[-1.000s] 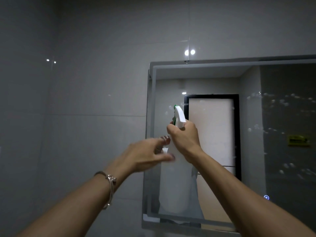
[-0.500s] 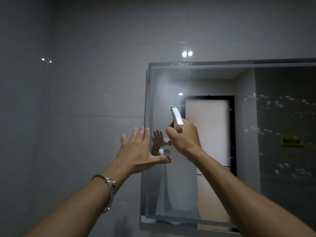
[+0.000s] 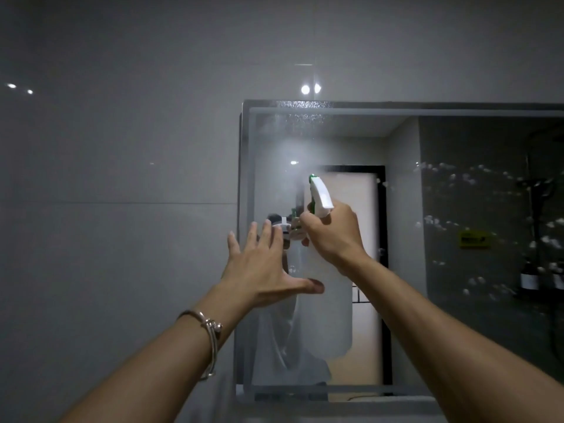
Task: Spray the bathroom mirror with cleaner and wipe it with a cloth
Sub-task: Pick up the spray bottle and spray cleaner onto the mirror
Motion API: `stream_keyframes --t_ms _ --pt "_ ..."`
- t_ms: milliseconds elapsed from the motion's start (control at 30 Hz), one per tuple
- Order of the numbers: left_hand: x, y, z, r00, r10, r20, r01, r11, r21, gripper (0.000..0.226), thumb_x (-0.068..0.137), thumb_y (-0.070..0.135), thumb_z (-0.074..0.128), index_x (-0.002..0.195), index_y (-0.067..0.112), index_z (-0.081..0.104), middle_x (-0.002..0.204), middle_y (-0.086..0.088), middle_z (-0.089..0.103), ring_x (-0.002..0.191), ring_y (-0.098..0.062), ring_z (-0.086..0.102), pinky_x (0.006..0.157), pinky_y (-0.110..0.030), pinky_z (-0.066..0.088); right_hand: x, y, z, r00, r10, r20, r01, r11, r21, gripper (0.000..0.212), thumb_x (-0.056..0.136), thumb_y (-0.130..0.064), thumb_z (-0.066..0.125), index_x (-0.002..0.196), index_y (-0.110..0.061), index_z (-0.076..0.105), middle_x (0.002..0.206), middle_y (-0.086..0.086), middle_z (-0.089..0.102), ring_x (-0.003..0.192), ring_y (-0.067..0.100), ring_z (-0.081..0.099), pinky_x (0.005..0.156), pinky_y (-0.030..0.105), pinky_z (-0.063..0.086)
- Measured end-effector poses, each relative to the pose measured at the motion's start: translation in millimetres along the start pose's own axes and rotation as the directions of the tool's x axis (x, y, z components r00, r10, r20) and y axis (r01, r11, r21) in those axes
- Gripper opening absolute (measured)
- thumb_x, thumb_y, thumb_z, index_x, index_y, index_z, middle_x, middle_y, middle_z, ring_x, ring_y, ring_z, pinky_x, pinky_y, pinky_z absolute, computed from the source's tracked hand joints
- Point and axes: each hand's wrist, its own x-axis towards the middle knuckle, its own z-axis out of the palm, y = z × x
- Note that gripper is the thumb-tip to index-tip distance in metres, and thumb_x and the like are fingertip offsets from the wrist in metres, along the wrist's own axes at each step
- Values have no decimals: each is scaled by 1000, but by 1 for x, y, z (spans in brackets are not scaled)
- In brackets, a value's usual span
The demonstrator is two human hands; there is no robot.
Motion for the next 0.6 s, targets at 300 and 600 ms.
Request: stream_keyframes --t_ms 300,600 --pt "9 60 -1 998 58 23 -56 997 -54 136 45 95 26 150 15 -9 157 -6 -16 144 -24 -14 112 -59 -7 1 25 -66 998 29 -64 -31 999 -31 23 67 -27 56 71 -3 54 61 6 52 59 37 55 57 51 55" --pt "12 198 16 999 34 22 -33 999 -37 135 46 95 25 149 16 -12 157 -6 -16 145 -25 -14 110 -59 -8 -3 82 -184 1000 7 -18 -7 1000 -26 29 60 -31 57 68 -4 54 61 11 61 61 35 63 51 51 53"
